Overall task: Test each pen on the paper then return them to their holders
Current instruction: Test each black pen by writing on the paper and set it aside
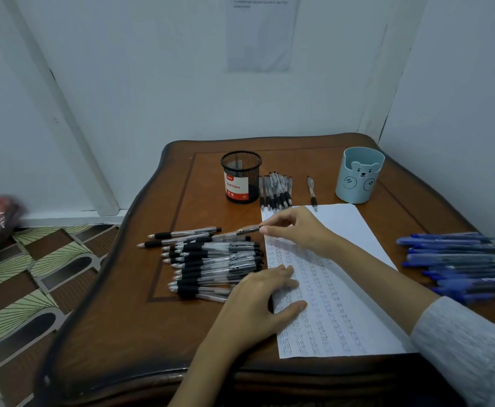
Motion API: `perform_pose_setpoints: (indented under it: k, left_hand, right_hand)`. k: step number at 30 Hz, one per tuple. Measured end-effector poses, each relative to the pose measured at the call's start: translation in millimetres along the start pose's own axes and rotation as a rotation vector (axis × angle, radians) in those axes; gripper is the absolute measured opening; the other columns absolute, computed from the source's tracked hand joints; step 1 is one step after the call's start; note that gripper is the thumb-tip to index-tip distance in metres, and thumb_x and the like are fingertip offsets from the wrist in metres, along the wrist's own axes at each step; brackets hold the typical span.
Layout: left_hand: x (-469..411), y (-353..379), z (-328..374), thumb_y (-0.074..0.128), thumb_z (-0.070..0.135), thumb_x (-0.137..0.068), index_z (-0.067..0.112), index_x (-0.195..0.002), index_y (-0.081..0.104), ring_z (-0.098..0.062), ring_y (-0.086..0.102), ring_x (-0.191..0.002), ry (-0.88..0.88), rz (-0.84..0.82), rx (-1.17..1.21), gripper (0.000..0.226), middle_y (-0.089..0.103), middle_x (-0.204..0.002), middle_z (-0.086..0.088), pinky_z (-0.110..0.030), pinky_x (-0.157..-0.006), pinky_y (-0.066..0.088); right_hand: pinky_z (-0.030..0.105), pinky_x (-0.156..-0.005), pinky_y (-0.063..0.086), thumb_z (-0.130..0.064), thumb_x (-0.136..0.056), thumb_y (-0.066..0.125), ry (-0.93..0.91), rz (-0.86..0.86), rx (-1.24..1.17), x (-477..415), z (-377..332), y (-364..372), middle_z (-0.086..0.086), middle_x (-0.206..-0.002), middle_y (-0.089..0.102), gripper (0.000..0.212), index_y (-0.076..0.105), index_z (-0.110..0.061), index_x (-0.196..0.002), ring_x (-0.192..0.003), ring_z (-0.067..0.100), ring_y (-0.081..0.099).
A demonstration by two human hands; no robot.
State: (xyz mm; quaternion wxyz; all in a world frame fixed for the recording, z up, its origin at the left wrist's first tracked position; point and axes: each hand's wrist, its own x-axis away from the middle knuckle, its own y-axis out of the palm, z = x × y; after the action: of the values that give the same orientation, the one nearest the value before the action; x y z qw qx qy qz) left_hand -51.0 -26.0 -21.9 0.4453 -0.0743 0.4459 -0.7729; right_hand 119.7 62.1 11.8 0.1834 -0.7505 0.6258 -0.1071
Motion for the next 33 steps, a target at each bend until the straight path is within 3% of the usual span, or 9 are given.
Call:
perform_pose_setpoints:
  k: [7, 10, 13, 16, 18, 23, 28, 31, 33]
  left_hand:
    - [0, 1, -2, 0.061, 0.052, -0.087, 0.028, -0.122, 0.063, 0.012, 0.036, -0.129, 0.003, 0.0, -0.002, 0.043, 0.05, -0.139, 0.017, -0.026, -0.108, 0.036]
    - [1, 2, -1, 0.062, 0.052, -0.086, 0.028, -0.121, 0.063, 0.014, 0.035, -0.128, 0.005, 0.007, -0.003, 0.042, 0.05, -0.138, 0.018, -0.023, -0.108, 0.036]
    - [1, 3, -1, 0.062, 0.051, -0.086, 0.028, -0.121, 0.063, 0.014, 0.036, -0.128, 0.006, 0.016, -0.002, 0.042, 0.051, -0.137, 0.018, -0.023, -0.107, 0.037]
    - [1, 3, -2, 0.061, 0.053, -0.086, 0.029, -0.121, 0.063, 0.014, 0.036, -0.128, 0.002, 0.011, -0.008, 0.042, 0.05, -0.138, 0.019, -0.025, -0.108, 0.037]
    - [1, 4, -3, 0.061, 0.053, -0.086, 0.029, -0.121, 0.063, 0.014, 0.036, -0.128, 0.004, 0.009, -0.011, 0.042, 0.05, -0.138, 0.018, -0.026, -0.108, 0.038]
    - [1, 5, -4, 0.055, 0.061, -0.083, 0.031, -0.12, 0.063, 0.013, 0.037, -0.127, 0.001, 0.007, -0.006, 0.048, 0.05, -0.137, 0.02, -0.027, -0.107, 0.039]
    - [2, 5, -5, 0.055, 0.061, -0.083, 0.033, -0.12, 0.063, 0.013, 0.038, -0.127, -0.009, 0.009, 0.007, 0.047, 0.049, -0.138, 0.021, -0.028, -0.107, 0.039]
    - [2, 4, -4, 0.058, 0.057, -0.084, 0.033, -0.12, 0.063, 0.013, 0.038, -0.127, -0.014, 0.004, 0.006, 0.044, 0.049, -0.138, 0.021, -0.029, -0.107, 0.04]
    - [1, 5, -4, 0.057, 0.059, -0.083, 0.033, -0.119, 0.063, 0.013, 0.038, -0.127, -0.011, 0.007, 0.003, 0.045, 0.05, -0.137, 0.02, -0.029, -0.106, 0.04]
  right_hand:
    - [0.026, -0.078, 0.056, -0.019, -0.094, 0.059, 0.041, 0.173, -0.551, 13, -7, -18, 0.006, -0.096, 0.074, 0.02, 0.065, -0.005, -0.107, -0.092, 0.018, 0.069]
    - [0.034, -0.077, 0.058, -0.017, -0.099, 0.049, 0.052, 0.213, -0.861, 17, -15, -30, 0.015, -0.097, 0.072, 0.015, 0.059, -0.005, -0.101, -0.092, 0.026, 0.07]
    - [0.034, -0.067, 0.058, -0.021, -0.101, 0.044, 0.068, 0.294, -1.042, 22, -18, -44, 0.008, -0.083, 0.07, 0.016, 0.056, -0.012, -0.094, -0.076, 0.021, 0.07]
    - [0.016, -0.042, 0.039, -0.024, -0.101, 0.045, 0.097, 0.398, -1.166, 27, -15, -56, -0.002, -0.061, 0.053, 0.013, 0.056, -0.018, -0.1, -0.044, 0.005, 0.043]
    - [0.013, -0.035, 0.023, -0.023, -0.102, 0.043, 0.093, 0.428, -1.158, 32, -10, -64, -0.003, -0.057, 0.046, 0.013, 0.055, -0.018, -0.101, -0.039, 0.003, 0.028]
    - [0.012, -0.03, 0.02, -0.029, -0.102, 0.041, 0.148, 0.453, -1.208, 50, 1, -74, -0.004, -0.054, 0.041, 0.022, 0.049, -0.014, -0.089, -0.035, 0.001, 0.025]
    - [0.01, -0.03, 0.022, -0.04, -0.098, 0.046, 0.191, 0.474, -1.17, 64, 9, -75, 0.002, -0.073, 0.054, 0.031, 0.055, -0.012, -0.105, -0.032, 0.002, 0.026]
    - [0.014, -0.029, 0.026, -0.007, -0.098, 0.046, 0.214, 0.448, -1.162, 73, 7, -76, 0.014, -0.105, 0.068, 0.027, 0.052, -0.002, -0.124, -0.03, 0.004, 0.036]
    - [0.012, -0.034, 0.035, 0.002, -0.096, 0.037, 0.267, 0.373, -1.228, 78, 6, -74, 0.025, -0.12, 0.062, 0.028, 0.055, 0.009, -0.116, -0.041, 0.004, 0.055]
